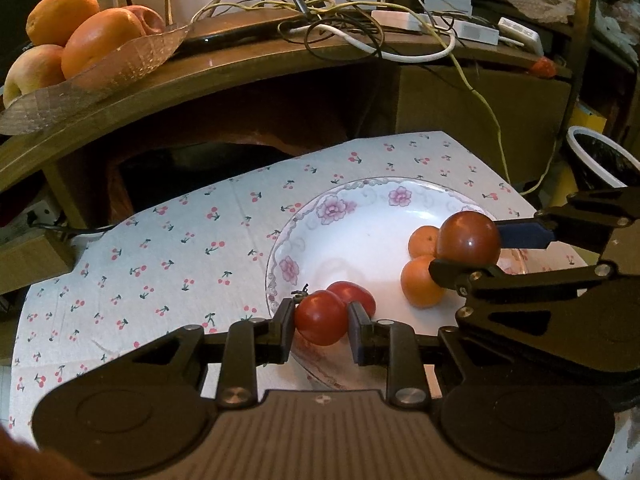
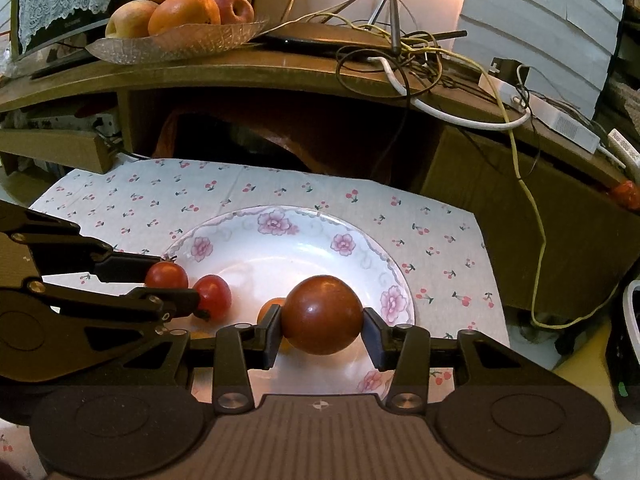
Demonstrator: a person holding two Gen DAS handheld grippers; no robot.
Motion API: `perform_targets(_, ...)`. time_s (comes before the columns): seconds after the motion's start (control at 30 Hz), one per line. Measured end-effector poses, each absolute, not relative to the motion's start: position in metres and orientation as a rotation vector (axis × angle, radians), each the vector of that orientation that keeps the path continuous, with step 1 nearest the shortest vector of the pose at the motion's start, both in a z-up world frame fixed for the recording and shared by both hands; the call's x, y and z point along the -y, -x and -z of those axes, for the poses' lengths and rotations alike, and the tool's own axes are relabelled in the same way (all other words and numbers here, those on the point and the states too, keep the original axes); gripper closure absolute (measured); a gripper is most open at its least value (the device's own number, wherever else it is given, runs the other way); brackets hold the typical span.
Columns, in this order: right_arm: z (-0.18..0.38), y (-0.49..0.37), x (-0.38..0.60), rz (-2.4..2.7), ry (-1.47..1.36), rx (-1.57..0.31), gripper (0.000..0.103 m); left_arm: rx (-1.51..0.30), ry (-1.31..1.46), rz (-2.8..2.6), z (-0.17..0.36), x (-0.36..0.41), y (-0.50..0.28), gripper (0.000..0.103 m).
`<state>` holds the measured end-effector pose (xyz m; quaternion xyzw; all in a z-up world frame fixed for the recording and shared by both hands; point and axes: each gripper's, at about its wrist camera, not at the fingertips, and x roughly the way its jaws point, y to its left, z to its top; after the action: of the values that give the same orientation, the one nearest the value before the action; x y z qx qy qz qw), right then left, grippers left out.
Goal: Organize fruits
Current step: 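Lower the red tomato into the plate with the left tool while the right tool releases the dark tomato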
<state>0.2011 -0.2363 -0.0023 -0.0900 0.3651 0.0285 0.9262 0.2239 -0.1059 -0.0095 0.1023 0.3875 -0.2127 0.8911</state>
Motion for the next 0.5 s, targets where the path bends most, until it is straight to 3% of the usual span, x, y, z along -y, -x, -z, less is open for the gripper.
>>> perform_targets(0.5,0.0013,-0.2045,0.2391,-0.038,0.184,-0.744,0.056,-0.801,-0.209,0.451,0.0085,0.1089,-0.2243,0.069)
